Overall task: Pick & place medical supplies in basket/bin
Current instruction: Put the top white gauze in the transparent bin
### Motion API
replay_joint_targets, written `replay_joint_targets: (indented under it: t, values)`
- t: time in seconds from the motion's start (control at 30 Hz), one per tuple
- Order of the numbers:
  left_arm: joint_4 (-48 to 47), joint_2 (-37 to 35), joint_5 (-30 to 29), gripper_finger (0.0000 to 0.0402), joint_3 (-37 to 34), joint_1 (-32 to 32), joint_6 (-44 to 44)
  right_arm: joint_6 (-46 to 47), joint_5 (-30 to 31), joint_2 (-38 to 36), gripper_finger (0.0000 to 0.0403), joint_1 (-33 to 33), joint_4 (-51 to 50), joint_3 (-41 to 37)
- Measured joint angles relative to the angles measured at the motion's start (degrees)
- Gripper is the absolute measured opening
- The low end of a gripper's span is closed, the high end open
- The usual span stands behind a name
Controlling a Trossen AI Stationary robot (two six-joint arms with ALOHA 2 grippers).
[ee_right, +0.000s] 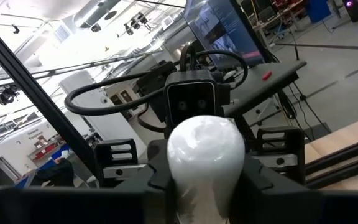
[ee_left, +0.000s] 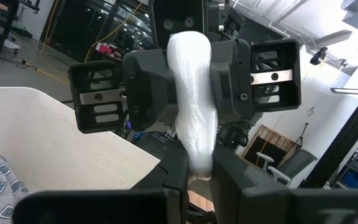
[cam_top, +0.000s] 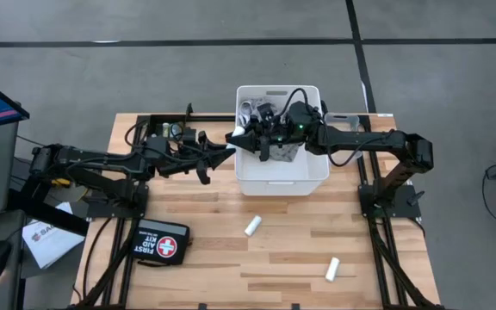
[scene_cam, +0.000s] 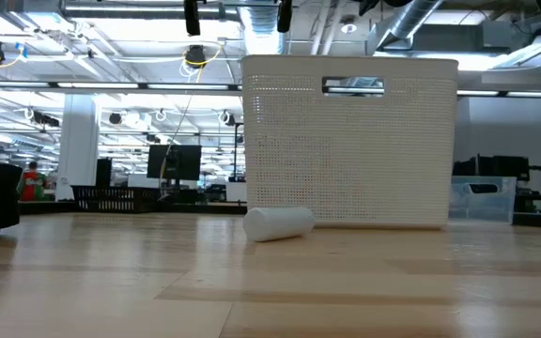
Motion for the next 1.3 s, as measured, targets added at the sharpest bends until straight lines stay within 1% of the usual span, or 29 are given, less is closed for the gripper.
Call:
replay_joint_targets:
  t: [0.1, 0.2, 0.47, 0.57, 0.7, 0.83, 0.93, 1.03, 1.17, 1.3]
  values:
    - [0.0, 0.0, 0.0, 0.0032, 0.0, 0.0, 0.0, 0.0, -0.02, 0.02, 0.0086, 0.0, 0.0, 0.0]
    - [0.0, 0.0, 0.0, 0.0042, 0.0, 0.0, 0.0, 0.0, -0.02, 0.0, 0.0082, 0.0, -0.06, 0.0]
    - [-0.99, -0.05, 0.01, 0.0098, 0.06, 0.0, 0.39, 0.0, -0.15, -0.37, 0.0075, 0.0, -0.7, -0.03]
    - [-3.62, -0.8, 0.2, 0.0116, 0.17, 0.0, 0.5, -0.92, -0.08, -0.8, 0.0074, 0.07, -1.03, -0.08]
    - [-8.96, -1.81, -0.09, 0.0136, 0.0, 0.01, 0.99, -1.78, 0.02, -3.09, 0.0074, -0.02, -1.53, 0.05]
    - [-12.94, -3.87, -0.19, 0.0151, 0.0, 0.04, 2.8, -2.91, 0.02, -5.3, 0.0074, -0.33, -4.33, 0.03]
    - [-15.32, -5.9, -0.55, 0.0159, 0.0, 0.02, 4.69, -4.75, 0.53, -8.26, 0.0074, -0.63, -9.32, -0.02]
    - [-16.75, -8.14, -2.23, 0.0164, 0.02, 0.03, 6.52, -7.49, 2.71, -12.71, 0.0074, -0.72, -19.29, 0.02]
    - [-18.86, -11.29, -4.36, 0.0166, 0.02, 0.75, 8.24, -11.46, 9.38, -19.34, 0.0074, -0.7, -38.38, 0.0]
    - [-20.81, -13.82, -5.09, 0.0166, 0.02, 2.22, 8.57, -11.96, 17.35, -26.59, 0.0074, -0.7, -55.86, 0.0]
